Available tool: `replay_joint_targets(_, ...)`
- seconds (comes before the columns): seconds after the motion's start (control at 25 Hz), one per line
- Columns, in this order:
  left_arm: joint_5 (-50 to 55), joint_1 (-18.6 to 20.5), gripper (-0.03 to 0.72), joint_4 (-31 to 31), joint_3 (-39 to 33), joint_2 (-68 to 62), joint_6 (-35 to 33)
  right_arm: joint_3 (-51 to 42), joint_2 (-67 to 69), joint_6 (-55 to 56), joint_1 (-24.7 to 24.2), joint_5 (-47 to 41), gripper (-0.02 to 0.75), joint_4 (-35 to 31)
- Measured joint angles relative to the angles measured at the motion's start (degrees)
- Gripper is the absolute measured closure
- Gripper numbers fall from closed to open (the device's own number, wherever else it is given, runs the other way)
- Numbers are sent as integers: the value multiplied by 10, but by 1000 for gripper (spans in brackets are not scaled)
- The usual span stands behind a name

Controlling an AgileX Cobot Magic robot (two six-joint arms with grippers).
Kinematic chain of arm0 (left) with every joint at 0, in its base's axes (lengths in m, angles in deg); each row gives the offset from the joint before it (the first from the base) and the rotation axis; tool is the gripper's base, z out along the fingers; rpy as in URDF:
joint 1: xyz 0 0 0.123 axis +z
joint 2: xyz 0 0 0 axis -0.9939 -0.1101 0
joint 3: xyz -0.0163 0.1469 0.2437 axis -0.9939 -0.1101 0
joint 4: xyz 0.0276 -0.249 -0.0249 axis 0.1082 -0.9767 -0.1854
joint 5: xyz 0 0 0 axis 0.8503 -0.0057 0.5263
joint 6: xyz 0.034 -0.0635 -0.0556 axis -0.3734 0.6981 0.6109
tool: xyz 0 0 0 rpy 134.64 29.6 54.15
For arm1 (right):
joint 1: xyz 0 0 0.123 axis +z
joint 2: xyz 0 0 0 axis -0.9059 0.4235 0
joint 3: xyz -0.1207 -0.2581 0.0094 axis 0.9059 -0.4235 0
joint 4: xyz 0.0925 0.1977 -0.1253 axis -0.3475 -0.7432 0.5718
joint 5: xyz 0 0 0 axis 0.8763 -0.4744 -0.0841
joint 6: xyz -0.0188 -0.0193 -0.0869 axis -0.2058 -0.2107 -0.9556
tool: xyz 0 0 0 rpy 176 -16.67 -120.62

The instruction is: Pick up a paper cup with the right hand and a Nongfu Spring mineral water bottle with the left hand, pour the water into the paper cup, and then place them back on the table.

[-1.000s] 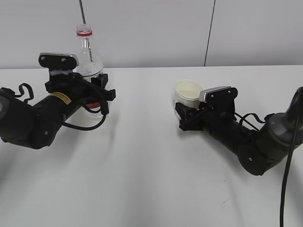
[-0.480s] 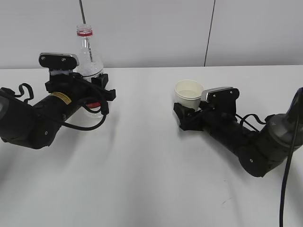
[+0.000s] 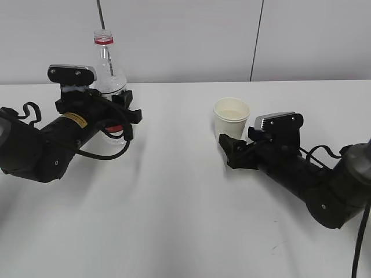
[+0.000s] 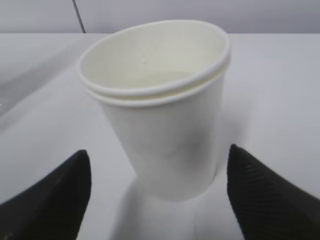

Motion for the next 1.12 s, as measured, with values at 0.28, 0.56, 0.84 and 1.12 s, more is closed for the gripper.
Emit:
replay_joint_targets(0.28,6,0,363,1,0,0,0,-82,-84,0,0,0,137,-1)
replay_joint_targets(0.56,0,0,363,0,1,-20,0,-134,-165,0,0,1,153,-3)
replay_joint_targets(0.84,-15,0,339,0,4,-29,0,-137,-173,0,0,1,153,-3)
replay_joint_targets(1.12,5,0,132,1,4,-30,0,-139,-173,0,0,1,153,-3)
